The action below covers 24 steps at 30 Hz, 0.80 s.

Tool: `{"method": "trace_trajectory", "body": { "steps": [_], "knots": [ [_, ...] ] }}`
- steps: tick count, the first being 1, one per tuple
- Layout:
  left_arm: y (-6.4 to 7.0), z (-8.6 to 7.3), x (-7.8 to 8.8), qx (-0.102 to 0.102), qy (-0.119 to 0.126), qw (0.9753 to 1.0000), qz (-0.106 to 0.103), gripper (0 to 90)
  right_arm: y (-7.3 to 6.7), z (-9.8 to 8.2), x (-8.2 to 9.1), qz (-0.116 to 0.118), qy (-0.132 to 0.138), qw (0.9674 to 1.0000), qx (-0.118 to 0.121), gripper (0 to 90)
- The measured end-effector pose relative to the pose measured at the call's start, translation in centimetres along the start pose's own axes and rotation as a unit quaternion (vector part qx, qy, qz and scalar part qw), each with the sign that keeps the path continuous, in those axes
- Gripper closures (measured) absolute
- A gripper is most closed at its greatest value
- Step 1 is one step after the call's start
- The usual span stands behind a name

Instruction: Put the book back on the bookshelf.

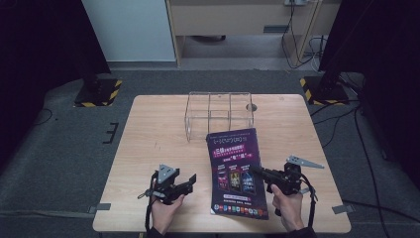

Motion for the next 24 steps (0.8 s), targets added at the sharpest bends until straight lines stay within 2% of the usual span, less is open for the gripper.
{"method": "trace_trajectory", "body": {
  "steps": [3,6,8,11,16,24],
  "knots": [
    [-1.0,-0.6,0.3,-0.005,-0.012,0.9997,0.020,25.9,-0.7,0.9,0.2,0.000,0.011,0.9999,0.005,84.3],
    [-2.1,-1.2,0.3,0.005,-0.030,0.9989,0.034,21.9,-1.6,2.1,0.4,-0.006,0.026,0.9994,0.021,84.3],
    [-2.8,-1.4,0.2,0.005,-0.032,0.9984,0.047,20.9,-2.0,2.7,0.5,-0.005,0.033,0.9991,0.026,84.3],
    [-3.2,-1.6,0.0,0.009,-0.041,0.9976,0.055,20.3,-2.6,3.4,0.6,-0.008,0.041,0.9985,0.035,84.3],
    [-3.9,-2.1,-0.6,-0.007,-0.069,0.9948,0.074,19.6,-3.5,4.8,0.5,-0.014,0.060,0.9968,0.050,84.3],
    [-4.5,-2.5,-1.3,-0.016,-0.085,0.9923,0.089,18.0,-4.3,6.5,0.4,-0.014,0.083,0.9948,0.058,84.3]
  ]
}}
Point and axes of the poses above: each handheld gripper's, and its own axes: x roughly backward along the jaws, z roughly out of its top, y roughly to its right, the point moved 1 cm from there along -x, roughly forward along the jaws, and after that the axes turned 12 degrees about -x, right-handed, at the moved point
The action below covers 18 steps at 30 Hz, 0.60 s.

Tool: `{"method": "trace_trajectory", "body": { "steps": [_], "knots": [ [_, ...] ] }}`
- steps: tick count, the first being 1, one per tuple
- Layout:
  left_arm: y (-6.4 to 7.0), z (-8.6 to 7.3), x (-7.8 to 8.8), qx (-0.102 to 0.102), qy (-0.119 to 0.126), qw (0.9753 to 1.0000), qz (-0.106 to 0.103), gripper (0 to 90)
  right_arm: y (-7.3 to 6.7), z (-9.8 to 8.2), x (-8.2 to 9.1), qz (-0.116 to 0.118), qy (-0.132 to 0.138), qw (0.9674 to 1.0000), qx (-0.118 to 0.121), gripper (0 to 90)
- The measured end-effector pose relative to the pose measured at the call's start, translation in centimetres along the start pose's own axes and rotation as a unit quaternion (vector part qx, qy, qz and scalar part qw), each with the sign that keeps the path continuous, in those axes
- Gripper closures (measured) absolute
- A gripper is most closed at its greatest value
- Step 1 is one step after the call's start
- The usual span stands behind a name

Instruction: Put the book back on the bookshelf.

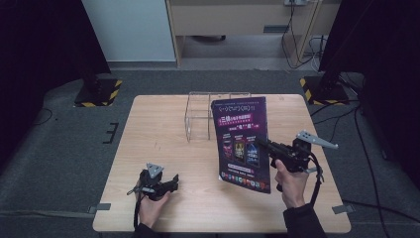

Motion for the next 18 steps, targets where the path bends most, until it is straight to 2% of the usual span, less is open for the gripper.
{"method": "trace_trajectory", "body": {
  "steps": [8,18],
  "knots": [
    [0.1,-0.2,-0.7,-0.015,-0.017,0.9997,0.009,16.7,-0.9,2.7,0.0,-0.007,0.032,0.9994,0.016,84.3],
    [0.0,-0.2,-0.9,-0.014,-0.029,0.9994,0.015,12.9,-1.2,4.8,0.1,-0.016,0.061,0.9978,0.022,84.3]
  ]
}}
Point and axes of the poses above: each handheld gripper's, and its own axes: x roughly backward along the jaws, z roughly out of its top, y roughly to its right, the point moved 1 cm from there along -x, roughly forward along the jaws, and after that the axes turned 12 degrees about -x, right-handed, at the moved point
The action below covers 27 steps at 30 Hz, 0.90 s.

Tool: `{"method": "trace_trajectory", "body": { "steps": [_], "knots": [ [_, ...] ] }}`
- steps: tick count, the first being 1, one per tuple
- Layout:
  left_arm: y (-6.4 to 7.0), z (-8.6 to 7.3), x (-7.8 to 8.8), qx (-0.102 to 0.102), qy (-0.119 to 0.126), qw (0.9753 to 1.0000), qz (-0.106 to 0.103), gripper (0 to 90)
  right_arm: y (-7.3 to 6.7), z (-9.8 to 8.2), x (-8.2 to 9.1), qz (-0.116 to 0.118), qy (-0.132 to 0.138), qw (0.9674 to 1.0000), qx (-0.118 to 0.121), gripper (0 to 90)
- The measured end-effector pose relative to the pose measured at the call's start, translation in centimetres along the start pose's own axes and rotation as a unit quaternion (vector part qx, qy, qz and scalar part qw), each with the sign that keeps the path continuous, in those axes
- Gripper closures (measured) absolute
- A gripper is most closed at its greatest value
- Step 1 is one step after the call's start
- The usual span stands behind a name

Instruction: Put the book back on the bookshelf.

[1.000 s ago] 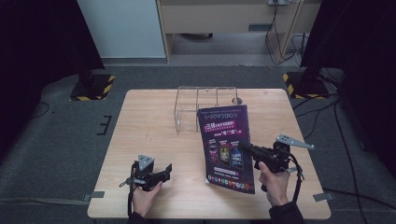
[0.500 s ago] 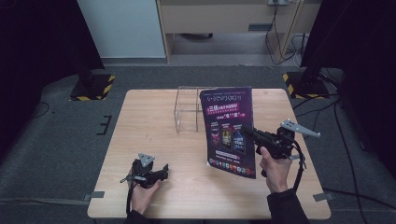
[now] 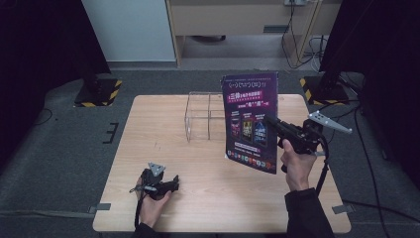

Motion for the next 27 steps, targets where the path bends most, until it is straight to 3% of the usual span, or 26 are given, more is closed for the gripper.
{"method": "trace_trajectory", "body": {
  "steps": [8,27],
  "knots": [
    [0.0,0.0,0.0,0.000,0.000,1.0000,-0.001,12.3,-0.2,1.3,-0.7,-0.009,0.016,0.9998,0.010,84.3],
    [0.0,0.0,-0.1,-0.001,-0.001,1.0000,-0.001,11.4,1.0,3.2,-2.9,-0.036,0.052,0.9978,0.016,84.3]
  ]
}}
Point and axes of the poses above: each handheld gripper's, and its own axes: x roughly backward along the jaws, z roughly out of its top, y roughly to its right, the point moved 1 cm from there along -x, roughly forward along the jaws, and after that the axes turned 12 degrees about -x, right-handed, at the moved point
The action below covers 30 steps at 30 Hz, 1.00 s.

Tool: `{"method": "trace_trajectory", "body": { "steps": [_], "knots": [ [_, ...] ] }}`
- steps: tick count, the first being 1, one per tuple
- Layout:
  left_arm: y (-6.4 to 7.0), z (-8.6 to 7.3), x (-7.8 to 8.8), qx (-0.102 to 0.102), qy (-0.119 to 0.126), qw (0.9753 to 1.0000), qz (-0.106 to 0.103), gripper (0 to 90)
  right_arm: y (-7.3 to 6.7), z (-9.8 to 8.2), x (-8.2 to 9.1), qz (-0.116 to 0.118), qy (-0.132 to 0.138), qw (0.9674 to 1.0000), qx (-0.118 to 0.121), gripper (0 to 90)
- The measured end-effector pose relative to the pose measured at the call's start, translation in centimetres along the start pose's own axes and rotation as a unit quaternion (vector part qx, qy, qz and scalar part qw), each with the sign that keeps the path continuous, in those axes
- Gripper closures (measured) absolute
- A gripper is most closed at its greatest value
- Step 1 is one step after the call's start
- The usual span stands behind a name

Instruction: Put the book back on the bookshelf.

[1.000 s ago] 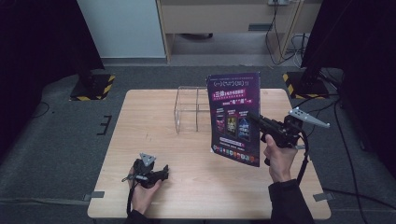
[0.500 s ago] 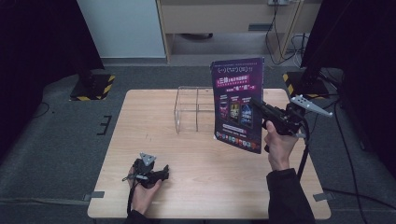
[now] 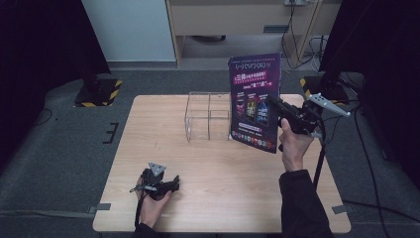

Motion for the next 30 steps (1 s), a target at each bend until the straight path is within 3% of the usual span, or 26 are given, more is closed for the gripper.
{"method": "trace_trajectory", "body": {
  "steps": [16,30],
  "knots": [
    [0.0,0.0,0.0,0.000,0.000,1.0000,0.000,11.0,1.2,1.3,-1.7,-0.023,0.025,0.9994,0.007,84.3],
    [0.0,0.0,0.0,-0.001,0.000,1.0000,0.000,11.0,2.6,1.2,-3.6,-0.041,0.043,0.9981,0.014,84.2]
  ]
}}
Point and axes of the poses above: each handheld gripper's, and its own axes: x roughly backward along the jaws, z roughly out of its top, y roughly to its right, the point moved 1 cm from there along -x, roughly forward along the jaws, and after that the axes turned 12 degrees about -x, right-handed, at the moved point
